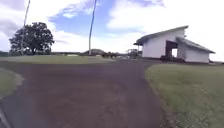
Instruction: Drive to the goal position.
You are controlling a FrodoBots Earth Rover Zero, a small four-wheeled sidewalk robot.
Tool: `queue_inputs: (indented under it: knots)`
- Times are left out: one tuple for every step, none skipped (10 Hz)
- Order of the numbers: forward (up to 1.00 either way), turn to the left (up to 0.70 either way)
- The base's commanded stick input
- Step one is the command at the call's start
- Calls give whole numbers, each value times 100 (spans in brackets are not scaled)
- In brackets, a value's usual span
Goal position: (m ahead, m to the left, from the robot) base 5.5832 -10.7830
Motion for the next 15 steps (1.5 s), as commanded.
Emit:
queue_inputs:
  knots:
    - [70, 0]
    - [70, -25]
    - [70, -35]
    - [70, -35]
    - [70, -35]
    - [70, -35]
    - [70, -35]
    - [70, -7]
    - [70, 0]
    - [70, 0]
    - [70, 0]
    - [70, 0]
    - [70, 0]
    - [70, 0]
    - [70, 0]
